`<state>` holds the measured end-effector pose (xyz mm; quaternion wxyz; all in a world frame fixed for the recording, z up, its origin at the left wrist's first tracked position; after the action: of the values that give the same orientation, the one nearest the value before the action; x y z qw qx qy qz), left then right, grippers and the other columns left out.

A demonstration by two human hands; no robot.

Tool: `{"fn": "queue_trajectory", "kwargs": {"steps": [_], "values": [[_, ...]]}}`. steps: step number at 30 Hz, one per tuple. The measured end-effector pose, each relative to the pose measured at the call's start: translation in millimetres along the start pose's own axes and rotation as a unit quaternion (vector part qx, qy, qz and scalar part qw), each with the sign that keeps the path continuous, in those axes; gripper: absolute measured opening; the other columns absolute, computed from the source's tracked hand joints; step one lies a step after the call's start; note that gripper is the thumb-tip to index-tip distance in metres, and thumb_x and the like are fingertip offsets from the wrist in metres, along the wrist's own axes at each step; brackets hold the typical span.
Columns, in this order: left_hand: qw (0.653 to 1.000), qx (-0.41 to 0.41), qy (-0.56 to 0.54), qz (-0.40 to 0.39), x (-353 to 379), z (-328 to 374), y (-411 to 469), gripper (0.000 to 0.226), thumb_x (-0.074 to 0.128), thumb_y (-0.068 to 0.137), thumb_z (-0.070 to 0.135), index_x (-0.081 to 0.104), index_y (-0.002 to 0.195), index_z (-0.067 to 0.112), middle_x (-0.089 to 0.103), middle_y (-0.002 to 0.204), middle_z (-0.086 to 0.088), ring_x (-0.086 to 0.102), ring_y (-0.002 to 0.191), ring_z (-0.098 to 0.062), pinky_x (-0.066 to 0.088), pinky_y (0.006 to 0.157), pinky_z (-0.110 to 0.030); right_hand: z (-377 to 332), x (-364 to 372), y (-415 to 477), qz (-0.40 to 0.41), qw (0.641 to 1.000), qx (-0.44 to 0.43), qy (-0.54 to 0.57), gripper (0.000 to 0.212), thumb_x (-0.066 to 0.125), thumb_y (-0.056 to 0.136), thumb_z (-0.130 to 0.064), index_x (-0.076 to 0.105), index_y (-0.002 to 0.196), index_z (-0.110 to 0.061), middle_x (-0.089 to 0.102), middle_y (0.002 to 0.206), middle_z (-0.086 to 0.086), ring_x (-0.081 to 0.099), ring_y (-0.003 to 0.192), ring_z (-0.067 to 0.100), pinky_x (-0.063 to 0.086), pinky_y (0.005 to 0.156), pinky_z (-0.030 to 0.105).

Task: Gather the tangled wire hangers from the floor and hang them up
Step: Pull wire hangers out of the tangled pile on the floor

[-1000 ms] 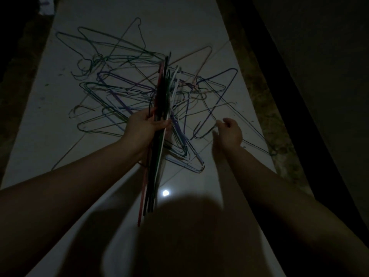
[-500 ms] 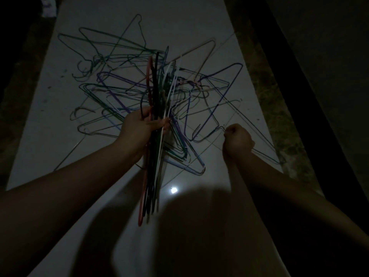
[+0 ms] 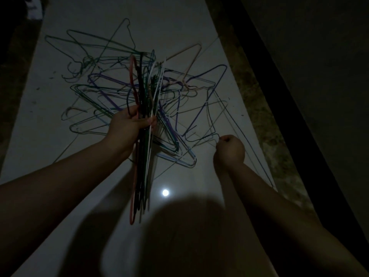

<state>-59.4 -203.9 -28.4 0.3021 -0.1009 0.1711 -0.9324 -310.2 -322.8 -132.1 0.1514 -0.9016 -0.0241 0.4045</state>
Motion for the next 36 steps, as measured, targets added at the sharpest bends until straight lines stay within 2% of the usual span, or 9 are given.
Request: {"fn": "queue_trajectory", "kwargs": {"steps": [6,11,15,19,22,26,30,33,36], "values": [[1.0,0.002,0.013,-0.026,0,-4,-5,0.024,0.055,0.084,-0.01,0.061,0.105,0.001,0.069,0.068,0.005,0.065,0.06,-0.007,0.053,0.06,-0.018,0,-40,-20,0.0,1.0,0.0,-0.007,0.024,0.052,0.094,-0.011,0.066,0.112,-0.006,0.066,0.114,0.013,0.06,0.105,0.028,0.045,0.083,0.029],[0.999,0.014,0.003,-0.041,-1,0,-8,0.026,0.058,0.083,-0.009,0.06,0.109,-0.005,0.067,0.073,-0.001,0.063,0.06,-0.007,0.052,0.06,-0.019,-7,-66,-37,0.011,0.999,0.016,0.036,0.023,0.055,0.092,-0.011,0.068,0.109,-0.005,0.068,0.107,0.011,0.062,0.097,0.024,0.046,0.077,0.027],[0.999,0.016,-0.023,-0.038,-5,4,-14,0.026,0.057,0.083,-0.011,0.06,0.107,-0.001,0.067,0.073,0.0,0.065,0.059,-0.006,0.054,0.06,-0.018,-10,-70,-63,-0.015,0.973,0.102,0.205,0.025,0.054,0.089,-0.005,0.065,0.111,0.001,0.058,0.073,0.0,0.052,0.064,0.012,0.044,0.061,0.026],[0.999,0.012,-0.029,-0.036,-11,5,-19,0.026,0.057,0.083,-0.01,0.06,0.106,0.001,0.065,0.081,-0.004,0.065,0.061,-0.005,0.055,0.063,-0.017,-34,-50,-91,-0.05,0.917,0.165,0.36,0.026,0.056,0.09,-0.005,0.062,0.114,0.004,0.053,0.072,0.003,0.049,0.062,0.011,0.042,0.052,0.02],[0.998,0.007,-0.042,-0.035,-15,8,-23,0.02,0.058,0.084,-0.009,0.062,0.096,0.006,0.066,0.083,-0.004,0.066,0.063,-0.006,0.056,0.067,-0.018,-68,-33,-109,-0.075,0.878,0.175,0.439,0.009,0.057,0.09,-0.003,0.065,0.094,-0.001,0.055,0.071,0.007,0.052,0.062,0.014,0.047,0.055,0.02],[0.998,0.006,-0.056,-0.027,-27,16,-24,0.022,0.057,0.084,-0.009,0.061,0.088,0.012,0.065,0.084,-0.005,0.065,0.074,-0.013,0.056,0.073,-0.023,-113,-9,-129,-0.123,0.862,0.15,0.468,0.025,0.055,0.091,-0.001,0.056,0.067,-0.007,0.05,0.055,0.006,0.05,0.048,0.014,0.044,0.04,0.017],[0.998,0.012,-0.055,-0.018,-38,22,-28,0.022,0.057,0.085,-0.009,0.06,0.087,0.012,0.066,0.087,-0.006,0.065,0.078,-0.016,0.056,0.074,-0.025,-148,21,-154,-0.18,0.861,0.125,0.459,0.027,0.051,0.094,-0.002,0.051,0.068,-0.008,0.047,0.063,0.005,0.047,0.055,0.013,0.046,0.046,0.018],[0.998,0.017,-0.05,-0.017,-46,25,-31,0.022,0.058,0.084,-0.009,0.061,0.086,0.012,0.067,0.089,-0.008,0.065,0.081,-0.019,0.056,0.073,-0.025,-167,39,-169,-0.192,0.876,0.081,0.435,0.025,0.053,0.092,-0.001,0.055,0.07,-0.011,0.054,0.071,0.003,0.052,0.065,0.012,0.048,0.06,0.021],[0.998,0.022,-0.05,-0.02,-56,27,-33,0.023,0.06,0.082,-0.007,0.061,0.087,0.015,0.067,0.091,-0.006,0.065,0.084,-0.019,0.053,0.074,-0.025,-180,52,-180,-0.19,0.903,0.035,0.384,0.019,0.056,0.091,-0.005,0.059,0.073,-0.011,0.057,0.071,0.002,0.052,0.065,0.012,0.044,0.06,0.021]]}}
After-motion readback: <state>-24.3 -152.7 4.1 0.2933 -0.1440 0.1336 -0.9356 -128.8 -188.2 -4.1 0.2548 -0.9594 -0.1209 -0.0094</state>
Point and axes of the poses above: each hand's wrist, its own y-axis towards the middle knuckle, its own x-axis out of the palm, z = x × y, the point moved 6 cm from there along y, towards the middle knuckle
